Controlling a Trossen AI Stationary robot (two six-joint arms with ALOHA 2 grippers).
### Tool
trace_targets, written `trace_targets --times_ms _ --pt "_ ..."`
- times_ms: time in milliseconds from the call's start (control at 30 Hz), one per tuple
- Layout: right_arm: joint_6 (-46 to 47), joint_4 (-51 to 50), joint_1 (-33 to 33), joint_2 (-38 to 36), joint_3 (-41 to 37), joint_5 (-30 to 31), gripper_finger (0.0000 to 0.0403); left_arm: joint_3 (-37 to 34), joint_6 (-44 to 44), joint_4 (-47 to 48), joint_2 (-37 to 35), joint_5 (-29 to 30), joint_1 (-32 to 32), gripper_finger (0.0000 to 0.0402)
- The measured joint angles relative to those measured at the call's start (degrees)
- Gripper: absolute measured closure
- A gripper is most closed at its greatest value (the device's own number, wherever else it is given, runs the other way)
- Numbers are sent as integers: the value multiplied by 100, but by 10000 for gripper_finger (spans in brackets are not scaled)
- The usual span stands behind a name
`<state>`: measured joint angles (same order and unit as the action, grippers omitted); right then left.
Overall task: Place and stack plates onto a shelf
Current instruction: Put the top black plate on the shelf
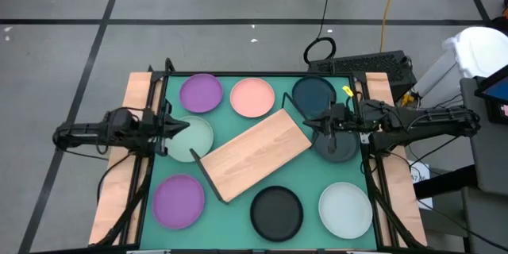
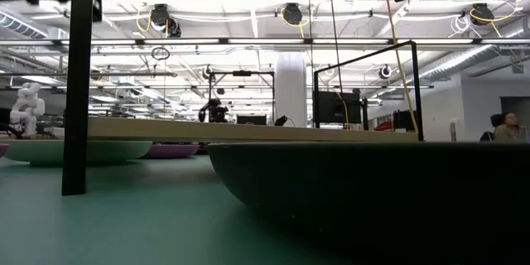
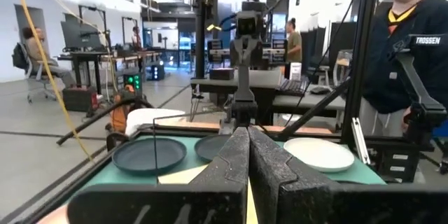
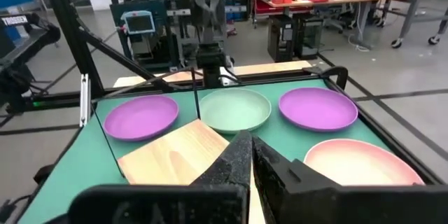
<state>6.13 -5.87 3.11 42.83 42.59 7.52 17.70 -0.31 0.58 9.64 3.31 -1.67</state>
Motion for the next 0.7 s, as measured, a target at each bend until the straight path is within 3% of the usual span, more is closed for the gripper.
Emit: trace_targets --times_ms 400,700 --pt "221 -177 -1 0 0 16 403 2421 96 1227 2286 -4 0 398" --pt "221 -303 1 0 0 18 403 2685 -31 1427 2972 -33 -150 398"
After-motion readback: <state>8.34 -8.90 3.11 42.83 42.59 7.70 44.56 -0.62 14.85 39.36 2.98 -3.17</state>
